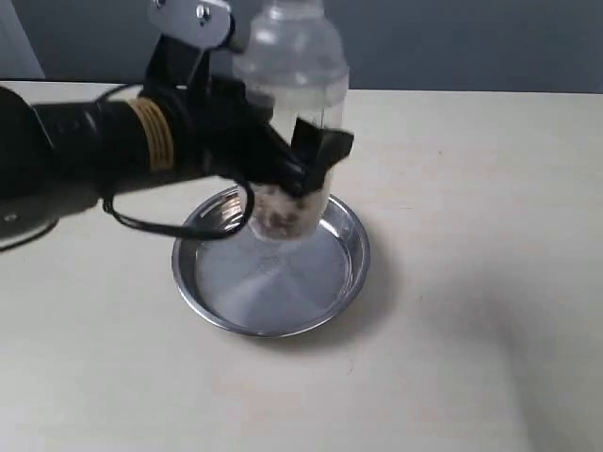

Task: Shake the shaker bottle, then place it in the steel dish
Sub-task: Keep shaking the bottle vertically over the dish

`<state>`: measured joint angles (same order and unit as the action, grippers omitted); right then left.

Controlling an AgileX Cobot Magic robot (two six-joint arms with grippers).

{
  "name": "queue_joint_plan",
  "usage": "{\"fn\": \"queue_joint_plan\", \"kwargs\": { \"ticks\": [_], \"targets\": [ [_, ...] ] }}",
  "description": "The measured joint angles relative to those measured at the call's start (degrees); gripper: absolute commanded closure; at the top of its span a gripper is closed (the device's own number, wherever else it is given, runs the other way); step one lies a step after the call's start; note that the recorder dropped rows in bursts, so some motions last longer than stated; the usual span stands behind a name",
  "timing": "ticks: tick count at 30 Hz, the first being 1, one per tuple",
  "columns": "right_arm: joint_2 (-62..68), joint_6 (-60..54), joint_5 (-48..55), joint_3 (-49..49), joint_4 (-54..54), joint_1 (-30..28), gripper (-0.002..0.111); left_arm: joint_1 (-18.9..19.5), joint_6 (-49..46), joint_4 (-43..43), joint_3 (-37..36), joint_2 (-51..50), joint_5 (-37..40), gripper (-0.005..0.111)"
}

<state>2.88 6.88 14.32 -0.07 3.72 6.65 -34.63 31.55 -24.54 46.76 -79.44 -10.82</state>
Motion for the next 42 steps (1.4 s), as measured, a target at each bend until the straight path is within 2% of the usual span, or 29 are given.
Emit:
{"fn": "queue_joint_plan", "kwargs": {
  "ticks": [2,4,8,11,16,21,25,27,29,31,32,34,36,37,38,40,42],
  "targets": [
    [0.0,0.0,-0.1,0.0,0.0,0.0,0.109,0.2,-0.4,-0.3,3.8,2.4,-1.0,0.106],
    [0.0,0.0,-0.1,0.0,0.0,0.0,0.109,0.0,-0.4,-0.3,4.6,3.4,-2.2,0.106],
    [0.0,0.0,-0.1,0.0,0.0,0.0,0.109,-0.3,-0.3,2.3,-4.7,-3.6,-5.5,0.106],
    [0.0,0.0,0.0,0.0,0.0,0.0,0.109,-0.4,-0.1,4.3,-8.0,-7.0,-6.0,0.106],
    [0.0,0.0,0.0,0.0,0.0,0.0,0.109,-0.6,-2.1,4.3,-4.4,-2.7,-12.3,0.106],
    [0.0,0.0,0.0,0.0,0.0,0.0,0.109,1.0,-5.6,5.4,-2.1,-3.4,-5.9,0.106],
    [0.0,0.0,0.0,0.0,0.0,0.0,0.109,1.1,-7.4,4.2,3.8,1.9,-5.9,0.106],
    [0.0,0.0,0.0,0.0,0.0,0.0,0.109,2.2,-10.8,4.5,4.6,2.9,-3.7,0.106],
    [0.0,0.0,0.0,0.0,0.0,0.0,0.109,5.9,-12.9,8.5,3.4,1.8,-1.2,0.106],
    [0.0,0.0,0.0,0.0,0.0,0.0,0.109,9.6,-9.7,16.2,0.7,-0.9,0.1,0.106],
    [0.0,0.0,0.0,0.0,0.0,0.0,0.109,9.8,-7.8,17.0,-0.5,-1.8,0.9,0.106],
    [0.0,0.0,0.0,0.0,0.0,0.0,0.109,5.2,-4.1,9.2,-2.2,-2.6,4.9,0.106],
    [0.0,0.0,0.0,0.0,0.0,0.0,0.109,-2.9,-2.9,-3.1,-2.5,-2.5,7.2,0.106],
    [0.0,0.0,0.0,0.0,0.0,0.0,0.109,-4.9,-2.9,-6.2,-2.5,-2.4,7.0,0.106],
    [0.0,0.0,0.0,0.0,0.0,0.0,0.109,-5.1,-2.6,-8.2,-2.5,-2.4,6.4,0.106],
    [0.0,0.0,0.0,0.0,0.0,0.0,0.109,1.2,0.1,-5.2,-2.3,-2.9,4.3,0.106],
    [0.0,0.0,0.0,0.0,0.0,0.0,0.109,7.1,7.5,0.3,-2.3,-3.8,3.5,0.106]
  ]
}}
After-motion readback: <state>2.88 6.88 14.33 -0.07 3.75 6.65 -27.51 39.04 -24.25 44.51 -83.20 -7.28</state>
